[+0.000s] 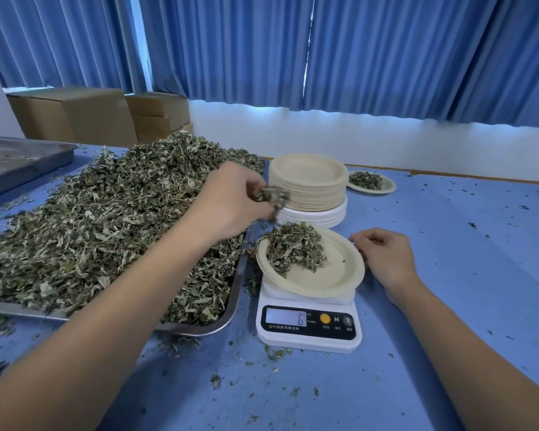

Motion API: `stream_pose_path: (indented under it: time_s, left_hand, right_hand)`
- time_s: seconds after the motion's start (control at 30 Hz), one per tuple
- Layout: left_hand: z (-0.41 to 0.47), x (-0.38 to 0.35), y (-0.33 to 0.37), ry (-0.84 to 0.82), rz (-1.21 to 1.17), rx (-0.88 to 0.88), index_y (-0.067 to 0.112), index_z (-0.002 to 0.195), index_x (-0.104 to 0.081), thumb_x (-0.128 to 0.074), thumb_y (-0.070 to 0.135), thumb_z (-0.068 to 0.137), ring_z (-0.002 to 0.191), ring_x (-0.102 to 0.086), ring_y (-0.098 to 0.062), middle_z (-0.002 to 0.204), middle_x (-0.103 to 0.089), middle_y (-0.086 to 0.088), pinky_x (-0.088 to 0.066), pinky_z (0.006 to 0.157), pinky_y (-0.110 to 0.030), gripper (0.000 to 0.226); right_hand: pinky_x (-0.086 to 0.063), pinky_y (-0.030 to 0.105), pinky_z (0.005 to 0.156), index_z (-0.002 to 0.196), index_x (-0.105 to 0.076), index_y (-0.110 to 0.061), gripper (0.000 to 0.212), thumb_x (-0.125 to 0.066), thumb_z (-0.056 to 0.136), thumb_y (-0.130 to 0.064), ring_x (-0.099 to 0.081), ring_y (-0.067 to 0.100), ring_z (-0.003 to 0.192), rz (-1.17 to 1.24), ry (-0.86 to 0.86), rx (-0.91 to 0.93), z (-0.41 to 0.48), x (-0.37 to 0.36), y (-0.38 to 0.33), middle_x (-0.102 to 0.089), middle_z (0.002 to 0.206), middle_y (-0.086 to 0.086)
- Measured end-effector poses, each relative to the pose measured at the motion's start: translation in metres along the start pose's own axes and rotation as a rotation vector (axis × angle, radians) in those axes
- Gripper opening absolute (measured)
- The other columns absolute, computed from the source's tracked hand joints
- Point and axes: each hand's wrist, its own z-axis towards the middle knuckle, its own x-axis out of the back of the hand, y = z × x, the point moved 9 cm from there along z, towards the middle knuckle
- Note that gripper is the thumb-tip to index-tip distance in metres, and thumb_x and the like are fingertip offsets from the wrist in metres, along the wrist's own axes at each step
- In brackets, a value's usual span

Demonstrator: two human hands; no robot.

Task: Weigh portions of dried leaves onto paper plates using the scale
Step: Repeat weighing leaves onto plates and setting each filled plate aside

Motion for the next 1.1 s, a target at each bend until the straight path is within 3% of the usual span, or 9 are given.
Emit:
stream_pose_path:
  time_s: [0.1,0.2,0.3,0.43,0.57,0.73,0.83,0.97,1.1]
  left_hand:
    - [-0.001,-0.029,0.034,-0.177,-0.116,-0.103,0.026,0.080,-0.074,-0.083,0.022,0.080,0.055,-0.054,0.005,0.070,-0.067,0.011,-0.045,0.056,-0.016,0.010]
    - [-0.005,-0.059,0.045,-0.383,-0.125,-0.083,0.019,0.099,-0.075,-0.085,0.012,0.078,0.084,-0.070,-0.018,0.091,-0.074,0.000,-0.058,0.085,-0.041,0.024]
    - [-0.005,-0.063,0.034,-0.452,-0.195,-0.016,0.019,0.108,-0.073,-0.085,0.005,0.077,0.095,-0.072,-0.025,0.099,-0.074,-0.005,-0.056,0.095,-0.048,0.036]
    - [0.005,-0.044,0.008,-0.364,-0.200,0.014,0.024,0.100,-0.075,-0.085,0.007,0.077,0.092,-0.073,-0.022,0.095,-0.075,-0.002,-0.056,0.095,-0.049,0.031]
    - [0.017,-0.024,-0.031,-0.207,0.025,0.031,0.022,0.104,-0.072,-0.081,0.015,0.084,0.087,-0.067,-0.014,0.097,-0.070,0.002,-0.056,0.092,-0.041,0.024]
    - [0.012,-0.033,-0.077,-0.312,0.242,0.124,0.027,0.123,-0.067,-0.082,0.025,0.083,0.105,-0.062,-0.017,0.116,-0.065,0.006,-0.051,0.097,-0.035,0.043]
    - [0.010,-0.041,-0.079,-0.298,0.345,0.084,0.025,0.116,-0.071,-0.081,0.024,0.083,0.104,-0.062,-0.018,0.110,-0.066,0.006,-0.051,0.096,-0.033,0.034]
    - [0.007,-0.043,-0.079,-0.252,0.433,0.095,0.030,0.102,-0.073,-0.076,0.023,0.086,0.095,-0.065,-0.024,0.100,-0.069,0.003,-0.056,0.090,-0.043,0.018]
    - [0.004,-0.041,-0.076,-0.238,0.482,0.106,0.037,0.091,-0.070,-0.073,0.021,0.088,0.095,-0.064,-0.025,0.097,-0.069,0.003,-0.056,0.086,-0.042,0.016]
  right_hand:
    - [-0.052,0.028,0.061,0.083,-0.077,-0.013,0.017,-0.064,0.093,-0.007,-0.066,0.009,0.056,0.005,-0.008,0.007,0.000,0.000,0.000,-0.076,0.074,0.004]
    - [-0.053,0.029,0.063,0.083,-0.077,-0.013,0.017,-0.064,0.093,-0.007,-0.067,0.010,0.057,-0.001,-0.009,0.014,0.001,0.000,0.000,-0.076,0.072,0.003]
    - [-0.053,0.030,0.064,0.082,-0.077,-0.014,0.018,-0.064,0.092,-0.008,-0.068,0.011,0.059,-0.008,-0.015,0.012,0.002,-0.001,0.001,-0.076,0.071,0.002]
    - [-0.058,0.033,0.069,0.079,-0.077,-0.017,0.020,-0.064,0.091,-0.008,-0.070,0.012,0.064,-0.024,-0.006,0.016,0.002,-0.002,0.002,-0.077,0.073,-0.001]
    - [-0.061,0.036,0.073,0.079,-0.077,-0.017,0.020,-0.064,0.092,-0.008,-0.071,0.012,0.064,-0.029,-0.008,0.018,0.003,-0.002,0.003,-0.077,0.074,-0.001]
    - [-0.062,0.039,0.077,0.080,-0.077,-0.016,0.017,-0.066,0.091,-0.010,-0.073,0.021,0.073,-0.032,0.004,0.023,0.003,-0.001,0.001,-0.077,0.075,-0.002]
    - [-0.061,0.042,0.078,0.079,-0.077,-0.016,0.017,-0.066,0.091,-0.010,-0.073,0.024,0.074,-0.031,0.005,0.024,0.003,-0.002,0.001,-0.077,0.075,0.000]
    - [-0.062,0.041,0.078,0.080,-0.077,-0.015,0.018,-0.066,0.092,-0.009,-0.071,0.018,0.069,-0.017,0.000,0.021,0.003,-0.001,0.003,-0.077,0.075,0.001]
    - [-0.061,0.040,0.075,0.080,-0.077,-0.014,0.018,-0.066,0.092,-0.009,-0.070,0.018,0.067,-0.011,-0.009,0.020,0.003,-0.002,0.003,-0.077,0.073,0.002]
